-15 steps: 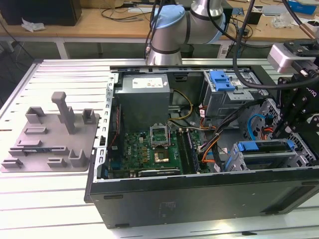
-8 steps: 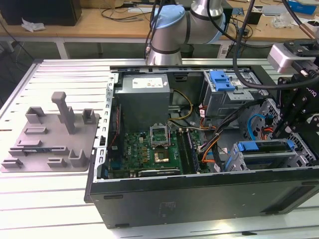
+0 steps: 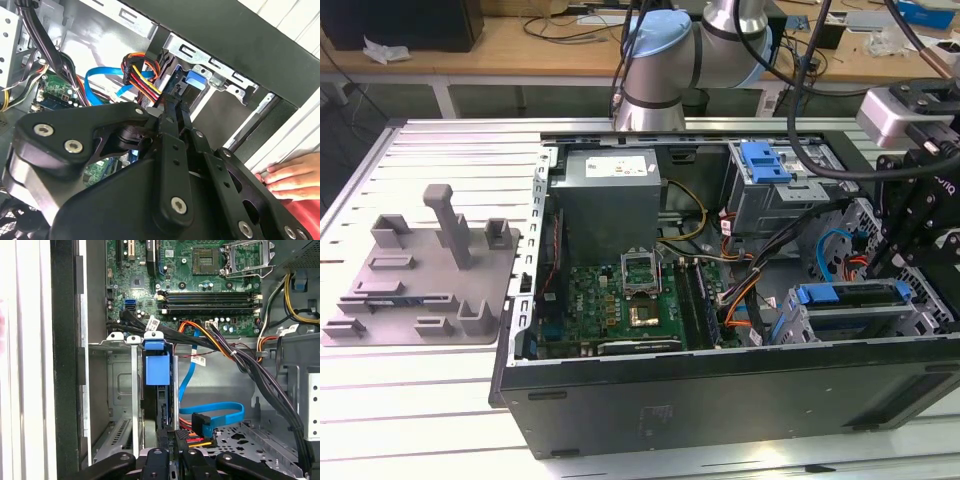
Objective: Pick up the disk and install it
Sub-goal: 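Insert the first disk wire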
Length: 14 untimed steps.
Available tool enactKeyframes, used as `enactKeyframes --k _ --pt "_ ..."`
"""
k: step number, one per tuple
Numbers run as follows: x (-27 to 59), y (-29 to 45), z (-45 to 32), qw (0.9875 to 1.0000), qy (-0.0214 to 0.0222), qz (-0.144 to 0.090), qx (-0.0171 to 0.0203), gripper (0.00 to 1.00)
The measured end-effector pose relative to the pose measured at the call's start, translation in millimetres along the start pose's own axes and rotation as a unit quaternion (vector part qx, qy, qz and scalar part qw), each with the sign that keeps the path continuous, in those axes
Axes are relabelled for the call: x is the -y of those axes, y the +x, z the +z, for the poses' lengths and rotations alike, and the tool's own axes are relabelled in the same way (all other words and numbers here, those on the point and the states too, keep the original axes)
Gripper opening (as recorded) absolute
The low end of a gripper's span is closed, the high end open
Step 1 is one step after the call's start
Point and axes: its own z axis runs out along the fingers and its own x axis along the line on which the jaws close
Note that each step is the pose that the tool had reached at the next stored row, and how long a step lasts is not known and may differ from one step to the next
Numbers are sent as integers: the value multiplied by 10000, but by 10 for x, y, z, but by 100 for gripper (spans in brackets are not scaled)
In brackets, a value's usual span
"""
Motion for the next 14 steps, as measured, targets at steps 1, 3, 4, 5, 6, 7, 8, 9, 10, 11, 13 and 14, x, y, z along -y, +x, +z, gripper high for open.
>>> enactKeyframes --k 1,3,4,5,6,7,8,9,10,11,13,14 --pt "0 1 0 10000 0 -5 0 17" --pt "0 2 1 10000 0 -14 0 17" --pt "0 2 2 10000 0 -19 0 17" --pt "0 3 3 10000 0 -26 0 17" --pt "0 3 3 10000 1 -33 0 17" --pt "0 4 4 10000 1 -41 0 17" --pt "0 4 4 10000 1 -49 -1 17" --pt "0 4 5 10000 1 -59 -1 17" --pt "0 5 5 10000 1 -67 -1 17" --pt "0 5 6 10000 1 -74 -1 17" --pt "0 6 9 10000 2 -92 0 17" --pt "0 7 10 9999 2 -103 0 17"
